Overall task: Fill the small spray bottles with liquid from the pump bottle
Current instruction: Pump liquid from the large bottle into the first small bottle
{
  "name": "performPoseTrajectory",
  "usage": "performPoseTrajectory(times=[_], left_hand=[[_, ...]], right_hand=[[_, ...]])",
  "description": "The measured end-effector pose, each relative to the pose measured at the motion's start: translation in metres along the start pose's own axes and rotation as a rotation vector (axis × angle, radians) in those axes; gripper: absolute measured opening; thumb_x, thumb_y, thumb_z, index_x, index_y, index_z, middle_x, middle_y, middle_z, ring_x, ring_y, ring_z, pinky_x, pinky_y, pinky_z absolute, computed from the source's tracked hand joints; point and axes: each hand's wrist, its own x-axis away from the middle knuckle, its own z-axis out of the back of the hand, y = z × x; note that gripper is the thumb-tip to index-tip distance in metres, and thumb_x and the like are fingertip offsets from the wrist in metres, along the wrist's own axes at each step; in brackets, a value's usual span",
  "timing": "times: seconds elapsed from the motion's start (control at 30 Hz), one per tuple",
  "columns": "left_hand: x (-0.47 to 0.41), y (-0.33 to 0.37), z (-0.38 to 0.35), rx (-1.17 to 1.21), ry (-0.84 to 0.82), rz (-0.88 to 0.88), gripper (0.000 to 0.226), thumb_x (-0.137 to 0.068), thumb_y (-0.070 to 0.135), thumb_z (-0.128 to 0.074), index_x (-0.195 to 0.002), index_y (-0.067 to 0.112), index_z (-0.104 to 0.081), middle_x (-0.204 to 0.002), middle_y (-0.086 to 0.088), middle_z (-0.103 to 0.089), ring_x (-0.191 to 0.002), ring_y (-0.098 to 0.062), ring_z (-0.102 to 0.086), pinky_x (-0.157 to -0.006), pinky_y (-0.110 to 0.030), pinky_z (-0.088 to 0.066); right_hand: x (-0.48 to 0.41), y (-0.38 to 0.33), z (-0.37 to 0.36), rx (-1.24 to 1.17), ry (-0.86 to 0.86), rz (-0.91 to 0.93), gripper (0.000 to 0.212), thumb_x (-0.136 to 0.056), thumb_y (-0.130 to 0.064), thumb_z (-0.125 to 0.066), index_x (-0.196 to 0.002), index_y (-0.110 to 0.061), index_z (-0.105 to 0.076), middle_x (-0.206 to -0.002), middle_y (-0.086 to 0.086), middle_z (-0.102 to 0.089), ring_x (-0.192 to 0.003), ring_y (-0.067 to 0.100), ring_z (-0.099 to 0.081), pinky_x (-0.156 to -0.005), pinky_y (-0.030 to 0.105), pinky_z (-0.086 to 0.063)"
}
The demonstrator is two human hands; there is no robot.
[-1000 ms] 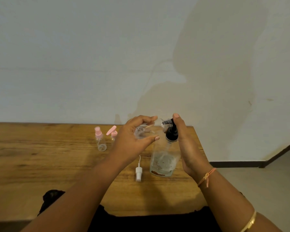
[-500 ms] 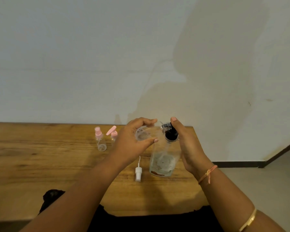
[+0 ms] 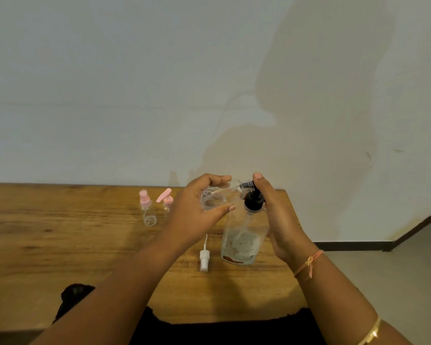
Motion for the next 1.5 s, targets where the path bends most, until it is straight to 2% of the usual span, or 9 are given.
performPoseTrajectory(times=[0.23, 0.43, 0.53, 0.7, 0.9, 1.07, 1.17, 1.37, 1.5], left_hand=[[0.002, -0.002, -0.004, 0.016, 0.005, 0.018, 0.043, -0.069, 0.012, -0.079, -0.094, 0.037, -0.056, -0.099, 0.028, -0.059, -0.093, 0.026, -0.049, -0.075, 0.006, -0.036], [-0.002, -0.009, -0.009, 0.108, 0.050, 0.013, 0.040, -0.064, 0.008, -0.081, -0.085, 0.030, -0.054, -0.101, 0.026, -0.062, -0.098, 0.011, -0.058, -0.084, -0.006, -0.045], [-0.001, -0.010, -0.010, 0.127, 0.045, 0.006, 0.040, -0.065, 0.008, -0.080, -0.086, 0.030, -0.055, -0.102, 0.024, -0.062, -0.098, 0.009, -0.060, -0.082, -0.009, -0.048], [0.002, -0.009, -0.007, 0.045, 0.007, 0.003, 0.047, -0.070, 0.016, -0.079, -0.099, 0.042, -0.054, -0.103, 0.026, -0.059, -0.100, 0.018, -0.053, -0.079, 0.000, -0.041], [0.003, -0.009, -0.007, -0.021, -0.018, 0.027, 0.047, -0.071, 0.021, -0.078, -0.100, 0.046, -0.051, -0.098, 0.019, -0.064, -0.096, 0.022, -0.050, -0.073, 0.007, -0.034], [0.005, -0.007, -0.006, 0.026, 0.004, -0.012, 0.041, -0.076, 0.018, -0.074, -0.106, 0.039, -0.054, -0.100, 0.014, -0.063, -0.102, 0.012, -0.053, -0.074, 0.001, -0.040], [0.003, -0.008, -0.005, 0.017, 0.017, -0.023, 0.040, -0.074, 0.023, -0.075, -0.105, 0.040, -0.056, -0.100, 0.016, -0.064, -0.102, 0.010, -0.055, -0.079, 0.000, -0.040], [0.001, -0.008, -0.004, 0.091, 0.022, 0.007, 0.041, -0.068, 0.019, -0.079, -0.100, 0.036, -0.060, -0.104, 0.023, -0.062, -0.099, 0.015, -0.055, -0.076, 0.000, -0.042], [0.001, -0.010, -0.005, 0.129, -0.019, 0.033, 0.036, -0.068, 0.018, -0.079, -0.093, 0.035, -0.059, -0.104, 0.021, -0.065, -0.096, 0.010, -0.061, -0.077, -0.004, -0.045]], right_hand=[[0.002, -0.001, -0.002, 0.004, 0.030, -0.010, 0.034, -0.095, -0.046, -0.040, -0.089, -0.026, -0.067, -0.089, -0.009, -0.068, -0.082, 0.001, -0.059, -0.068, 0.019, -0.040], [0.004, -0.004, -0.006, 0.058, 0.023, -0.009, 0.049, -0.073, -0.074, -0.033, -0.084, -0.037, -0.062, -0.097, -0.005, -0.067, -0.095, 0.006, -0.057, -0.088, 0.032, -0.035], [0.002, -0.004, -0.004, 0.047, 0.024, -0.008, 0.041, -0.085, -0.066, -0.033, -0.073, -0.037, -0.059, -0.089, -0.008, -0.065, -0.084, 0.002, -0.055, -0.082, 0.030, -0.033], [0.000, -0.001, -0.003, 0.032, 0.039, -0.033, 0.041, -0.089, -0.058, -0.042, -0.086, -0.026, -0.067, -0.095, -0.003, -0.067, -0.090, 0.008, -0.057, -0.081, 0.031, -0.039], [-0.001, -0.001, -0.004, 0.044, 0.045, -0.015, 0.032, -0.095, -0.050, -0.038, -0.083, -0.032, -0.062, -0.088, -0.013, -0.062, -0.085, 0.002, -0.054, -0.068, 0.018, -0.035], [0.002, 0.000, -0.008, 0.068, 0.073, -0.009, 0.043, -0.082, -0.069, -0.037, -0.076, -0.034, -0.062, -0.093, -0.005, -0.066, -0.085, 0.006, -0.055, -0.081, 0.033, -0.037], [0.003, -0.002, -0.006, 0.049, 0.062, -0.006, 0.043, -0.083, -0.069, -0.030, -0.083, -0.038, -0.060, -0.097, -0.014, -0.061, -0.092, 0.003, -0.053, -0.084, 0.032, -0.032], [0.002, 0.000, -0.004, 0.054, 0.026, -0.016, 0.054, -0.076, -0.072, -0.038, -0.087, -0.029, -0.068, -0.094, -0.003, -0.069, -0.093, 0.010, -0.059, -0.090, 0.036, -0.042], [0.001, -0.001, -0.003, 0.041, 0.033, -0.014, 0.036, -0.092, -0.054, -0.039, -0.084, -0.030, -0.065, -0.089, -0.010, -0.066, -0.084, 0.000, -0.056, -0.071, 0.021, -0.039]])
